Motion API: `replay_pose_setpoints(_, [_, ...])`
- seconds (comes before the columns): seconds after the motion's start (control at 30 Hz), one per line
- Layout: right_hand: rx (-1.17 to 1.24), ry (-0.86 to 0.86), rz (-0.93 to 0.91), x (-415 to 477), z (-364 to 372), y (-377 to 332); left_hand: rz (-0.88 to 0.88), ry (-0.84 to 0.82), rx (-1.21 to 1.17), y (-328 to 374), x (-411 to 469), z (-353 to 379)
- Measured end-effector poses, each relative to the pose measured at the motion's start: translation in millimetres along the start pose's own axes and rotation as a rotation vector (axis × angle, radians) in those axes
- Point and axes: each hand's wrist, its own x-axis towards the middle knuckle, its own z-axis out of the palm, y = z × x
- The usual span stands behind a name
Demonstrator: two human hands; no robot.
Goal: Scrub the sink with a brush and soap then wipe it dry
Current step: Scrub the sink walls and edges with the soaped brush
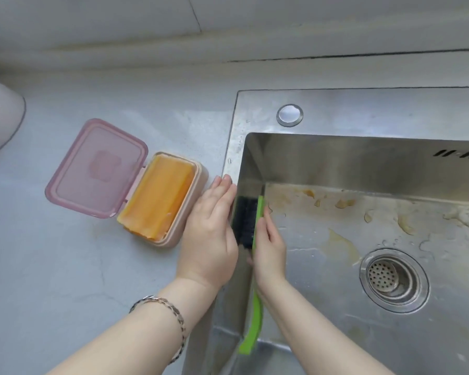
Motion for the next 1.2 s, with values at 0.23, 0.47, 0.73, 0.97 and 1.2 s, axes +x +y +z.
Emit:
replay_pose_setpoints(0.23, [-0.067, 0.040, -0.118, 4.0, 6.4, -7.4, 0.001, -0.003, 0.015, 1.3, -0.1, 0.1])
replay_pose_setpoints(0.47, [-0.053, 0.024, -0.268, 26.2, 17.4, -33.6, 0.013, 0.010, 0.005, -1.3, 0.6, 1.2])
replay_pose_setpoints(0.73, [-0.024, 0.049, -0.260, 22.3, 15.9, -28.5, 0.008, 0.002, 0.017, -1.3, 1.3, 1.2])
replay_pose_setpoints(0.97, [-0.073, 0.075, 0.036, 28.3, 2.0, 22.0, 0.009, -0.004, 0.022, 1.3, 0.6, -1.1])
replay_pose_setpoints(1.2, [-0.093, 0.125, 0.009, 64.9, 3.6, 38.5, 0.013, -0.005, 0.017, 1.1, 1.1, -0.8])
